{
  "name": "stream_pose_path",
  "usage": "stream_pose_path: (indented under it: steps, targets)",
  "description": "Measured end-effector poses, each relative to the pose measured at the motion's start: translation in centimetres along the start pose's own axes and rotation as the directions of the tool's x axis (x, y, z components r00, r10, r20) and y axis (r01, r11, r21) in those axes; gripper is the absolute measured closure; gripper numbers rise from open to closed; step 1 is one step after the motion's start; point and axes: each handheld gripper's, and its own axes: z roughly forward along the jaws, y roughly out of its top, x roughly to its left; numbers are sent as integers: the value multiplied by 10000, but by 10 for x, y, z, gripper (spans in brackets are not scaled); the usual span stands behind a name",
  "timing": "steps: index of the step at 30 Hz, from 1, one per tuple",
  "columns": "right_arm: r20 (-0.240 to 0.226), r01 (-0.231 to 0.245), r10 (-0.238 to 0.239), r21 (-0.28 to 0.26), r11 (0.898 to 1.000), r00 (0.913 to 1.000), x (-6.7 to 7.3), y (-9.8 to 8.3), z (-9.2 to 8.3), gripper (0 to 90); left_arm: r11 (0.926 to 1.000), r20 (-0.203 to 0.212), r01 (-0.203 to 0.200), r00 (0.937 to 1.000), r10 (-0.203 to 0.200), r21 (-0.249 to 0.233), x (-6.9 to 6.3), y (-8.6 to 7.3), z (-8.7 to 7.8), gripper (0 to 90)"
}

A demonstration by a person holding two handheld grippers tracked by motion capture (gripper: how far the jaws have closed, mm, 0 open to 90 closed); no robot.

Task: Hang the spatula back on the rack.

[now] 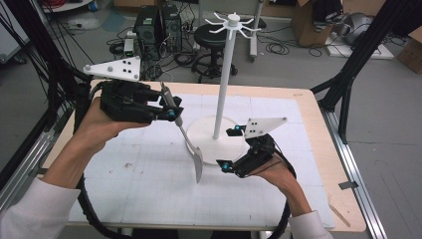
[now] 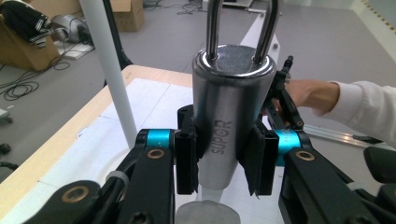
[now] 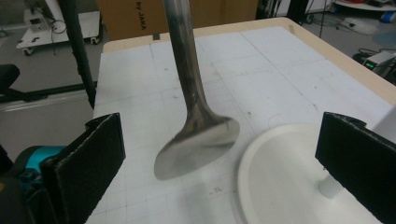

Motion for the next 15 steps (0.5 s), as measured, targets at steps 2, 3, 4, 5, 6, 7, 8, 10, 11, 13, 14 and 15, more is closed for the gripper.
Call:
stream_pose_path:
  steps: [2,3,4,5,6,7,8,10,11,13,14,15]
  targets:
    - [131,-79,79,-2,10000,9999,-1,-5,-3,4,10000,-82,-20,10000,21,57,2,2,1,688]
    - [128,-106,106,34,9999,9999,-1,-8,-5,4,9999,-137,31,9999,-29,102,3,4,1,688]
    - [130,-170,170,12,9999,9998,-2,-10,-6,4,9999,-184,78,9998,-76,121,4,5,2,688]
    - [232,-176,175,14,9998,9996,-2,-12,-8,3,9998,-221,86,9997,-81,202,5,6,2,688]
    - [282,-229,229,-18,9997,9993,-3,-14,-10,4,9996,-275,129,9995,-122,243,5,7,3,688]
    - [350,-257,258,-36,9997,9991,-4,-17,-12,4,9994,-357,180,9992,-170,284,6,8,4,688]
    - [396,-352,354,-58,9994,9986,-4,-19,-14,4,9992,-413,212,9989,-199,329,7,9,5,688]
    - [529,-435,443,-151,9989,9976,-5,-24,-19,4,9990,-494,216,9986,-197,393,8,11,6,688]
    - [626,-455,466,-198,9988,9969,-5,-27,-21,4,9990,-546,187,9984,-164,418,9,12,7,688]
    - [822,-570,597,-348,9978,9948,-6,-33,-27,4,9989,-598,175,9981,-149,441,10,14,8,688]
    - [818,-628,666,-486,9968,9944,-6,-36,-29,4,9989,-613,195,9980,-168,431,10,15,8,689]
    - [818,-735,781,-579,9956,9936,-7,-39,-31,4,9988,-656,299,9975,-272,399,11,16,9,689]
